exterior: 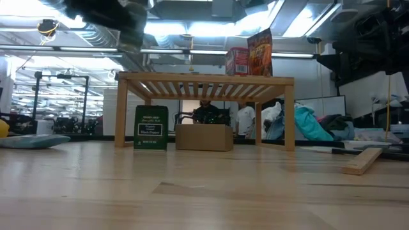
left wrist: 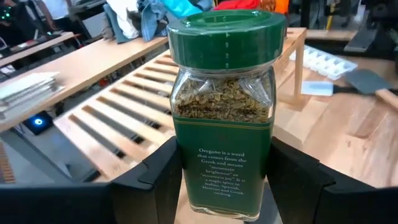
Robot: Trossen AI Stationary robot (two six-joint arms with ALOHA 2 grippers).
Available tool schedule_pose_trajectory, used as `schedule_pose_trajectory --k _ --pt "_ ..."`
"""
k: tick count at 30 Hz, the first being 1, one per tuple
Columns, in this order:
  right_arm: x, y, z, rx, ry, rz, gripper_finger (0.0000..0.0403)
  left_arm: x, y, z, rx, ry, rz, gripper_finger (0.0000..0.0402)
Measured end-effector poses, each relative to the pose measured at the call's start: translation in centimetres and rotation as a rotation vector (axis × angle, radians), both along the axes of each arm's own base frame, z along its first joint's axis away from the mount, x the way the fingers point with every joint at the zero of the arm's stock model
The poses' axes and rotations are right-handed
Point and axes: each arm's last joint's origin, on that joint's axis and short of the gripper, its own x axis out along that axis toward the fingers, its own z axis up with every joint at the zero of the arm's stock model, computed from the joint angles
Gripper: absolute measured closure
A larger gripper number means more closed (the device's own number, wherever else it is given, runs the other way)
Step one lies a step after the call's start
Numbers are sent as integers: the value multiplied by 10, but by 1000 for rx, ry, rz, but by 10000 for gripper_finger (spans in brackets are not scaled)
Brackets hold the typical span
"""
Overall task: Shelf spices
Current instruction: Remove the green seasoning bottle from the shelf
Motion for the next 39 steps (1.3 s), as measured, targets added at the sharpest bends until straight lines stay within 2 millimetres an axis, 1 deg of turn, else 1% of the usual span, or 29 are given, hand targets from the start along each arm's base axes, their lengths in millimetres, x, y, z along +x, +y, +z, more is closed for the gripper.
schedule_pose_trajectory --k 5,10,13,21,39 --pt "0 0 0 0 0 0 152 -17 -12 -34 -55 -83 -14 216" --pt "0 0 0 0 0 0 152 -27 -16 -64 -98 -134 -10 216" --pt "0 0 0 0 0 0 152 -27 -18 -79 -113 -149 -7 216" --pt "0 0 0 0 0 0 152 -21 -23 -114 -135 -162 7 216" --pt "0 0 0 0 0 0 152 -11 -35 -179 -123 -108 41 216"
